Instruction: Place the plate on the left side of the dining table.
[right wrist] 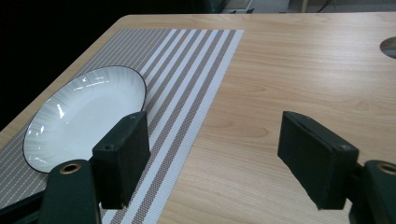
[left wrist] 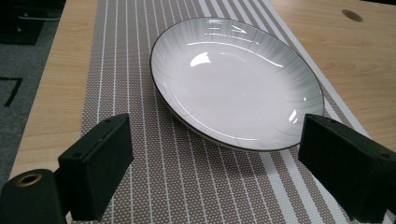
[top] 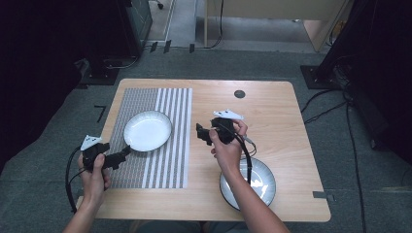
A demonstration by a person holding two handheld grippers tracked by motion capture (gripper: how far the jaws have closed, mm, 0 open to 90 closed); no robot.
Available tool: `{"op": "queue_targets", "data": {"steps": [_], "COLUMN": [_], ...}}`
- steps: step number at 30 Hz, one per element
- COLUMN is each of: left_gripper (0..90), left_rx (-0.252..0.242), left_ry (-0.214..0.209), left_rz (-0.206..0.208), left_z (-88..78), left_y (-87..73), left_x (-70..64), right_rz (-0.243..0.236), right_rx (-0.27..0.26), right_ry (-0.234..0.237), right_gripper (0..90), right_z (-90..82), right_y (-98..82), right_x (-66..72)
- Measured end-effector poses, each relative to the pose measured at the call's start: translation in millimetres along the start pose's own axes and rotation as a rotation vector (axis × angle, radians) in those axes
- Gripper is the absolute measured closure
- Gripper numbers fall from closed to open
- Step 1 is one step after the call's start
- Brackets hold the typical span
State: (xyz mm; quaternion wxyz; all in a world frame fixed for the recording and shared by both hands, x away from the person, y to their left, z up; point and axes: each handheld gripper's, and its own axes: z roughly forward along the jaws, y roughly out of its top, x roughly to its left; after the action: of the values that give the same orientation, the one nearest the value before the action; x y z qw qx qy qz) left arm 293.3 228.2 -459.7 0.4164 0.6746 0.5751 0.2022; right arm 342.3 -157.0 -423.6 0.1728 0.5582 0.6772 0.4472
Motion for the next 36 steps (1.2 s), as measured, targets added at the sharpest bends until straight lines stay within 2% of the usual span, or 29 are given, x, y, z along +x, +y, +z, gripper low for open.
{"op": "queue_targets", "data": {"steps": [4,12,15,19,23,24,25,27,29,32,34,36], "left_gripper": [9.8,9.8,9.8,9.8,9.8,9.8,9.8,9.8,9.8,9.8,9.8,9.8], "left_rx": [-0.015,-0.007,0.012,0.008,0.002,0.001,0.001,0.010,0.017,0.019,0.017,0.023], "left_ry": [-0.001,0.018,0.032,0.038,0.049,0.051,0.051,0.094,0.105,0.138,0.139,0.160], "left_rz": [0.008,0.021,0.056,0.063,0.063,0.046,0.046,0.040,0.025,0.048,0.051,0.057], "left_z": [-8.1,-14.6,-16.4,-20.3,-26.7,-28.9,-28.9,-29.0,-28.6,-29.0,-29.5,-29.8], "left_y": [-5.2,-19.9,-29.8,-33.4,-38.8,-43.8,-43.8,-51.0,-54.5,-57.1,-57.4,-59.2], "left_x": [-2.3,-3.8,-7.3,-6.7,-0.9,4.4,4.4,13.1,18.2,21.9,23.5,27.9], "right_rz": [0.008,0.015,0.002,0.001,0.015,0.024,0.025,0.027,0.034,0.034,0.033,0.052], "right_rx": [-0.003,-0.009,-0.004,-0.001,-0.010,-0.017,-0.022,-0.026,-0.029,-0.033,-0.037,-0.040], "right_ry": [0.011,0.005,0.002,-0.003,-0.005,-0.007,-0.011,-0.019,-0.025,-0.039,-0.045,-0.055], "right_gripper": [26.0,26.3,26.0,26.0,26.1,26.1,26.2,26.2,26.2,26.2,26.2,26.2], "right_z": [-9.8,-25.2,-32.2,-36.7,-45.6,-50.7,-53.2,-58.3,-62.6,-69.3,-71.5,-77.7], "right_y": [-4.2,-13.1,-17.8,-21.5,-26.5,-29.2,-30.6,-33.3,-35.8,-40.6,-42.5,-48.4], "right_x": [-7.6,-22.4,-29.7,-35.3,-43.9,-49.0,-51.7,-57.0,-62.3,-69.2,-71.7,-79.5]}}
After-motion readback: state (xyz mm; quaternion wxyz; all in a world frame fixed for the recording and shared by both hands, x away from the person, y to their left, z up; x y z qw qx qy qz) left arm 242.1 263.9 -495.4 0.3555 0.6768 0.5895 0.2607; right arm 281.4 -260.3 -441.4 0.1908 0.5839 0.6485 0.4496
